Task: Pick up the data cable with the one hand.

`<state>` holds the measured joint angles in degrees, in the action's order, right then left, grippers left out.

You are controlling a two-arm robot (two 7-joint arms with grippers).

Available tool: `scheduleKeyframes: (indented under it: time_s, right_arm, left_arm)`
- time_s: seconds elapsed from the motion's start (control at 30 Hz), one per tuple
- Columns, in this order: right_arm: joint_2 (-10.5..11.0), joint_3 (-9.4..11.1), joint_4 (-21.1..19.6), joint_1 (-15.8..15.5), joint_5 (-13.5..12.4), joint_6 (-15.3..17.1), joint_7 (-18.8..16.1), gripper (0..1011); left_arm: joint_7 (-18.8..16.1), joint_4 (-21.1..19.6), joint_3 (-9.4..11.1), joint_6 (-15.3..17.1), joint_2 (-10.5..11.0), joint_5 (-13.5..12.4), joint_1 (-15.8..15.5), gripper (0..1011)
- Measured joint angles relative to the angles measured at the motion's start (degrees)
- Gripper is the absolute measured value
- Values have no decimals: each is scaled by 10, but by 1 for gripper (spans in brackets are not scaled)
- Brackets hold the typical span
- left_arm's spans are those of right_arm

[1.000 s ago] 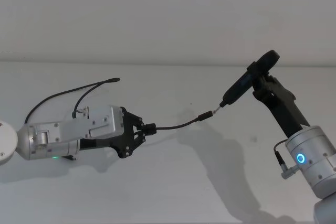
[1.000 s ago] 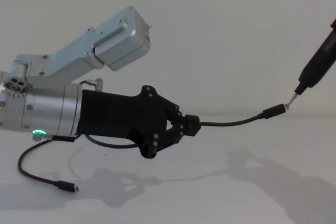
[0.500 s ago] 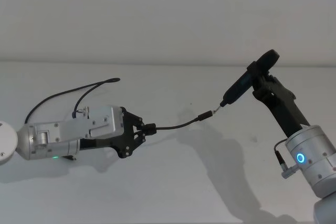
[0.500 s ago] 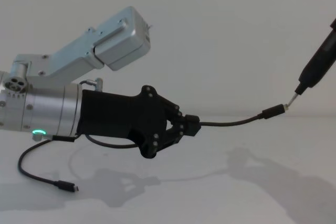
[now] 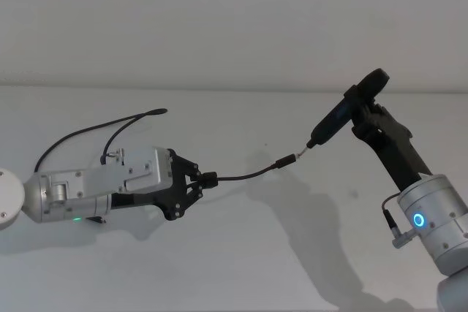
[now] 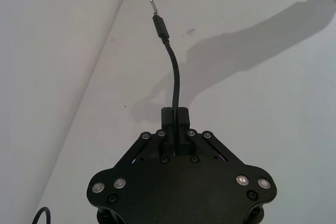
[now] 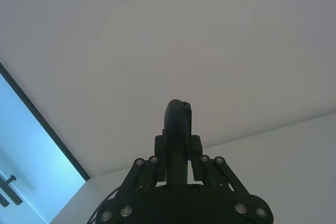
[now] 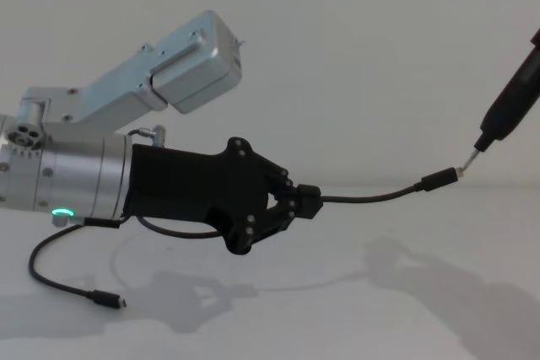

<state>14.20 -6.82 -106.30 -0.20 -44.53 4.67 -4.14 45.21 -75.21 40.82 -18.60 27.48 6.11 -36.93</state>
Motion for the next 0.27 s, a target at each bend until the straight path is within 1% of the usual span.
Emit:
scheduleKeyframes:
  time_s: [0.27]
  right_arm:
    - [0,0,0,0,0,0,0,274]
  left_arm:
    - [0,0,0,0,0,0,0,50]
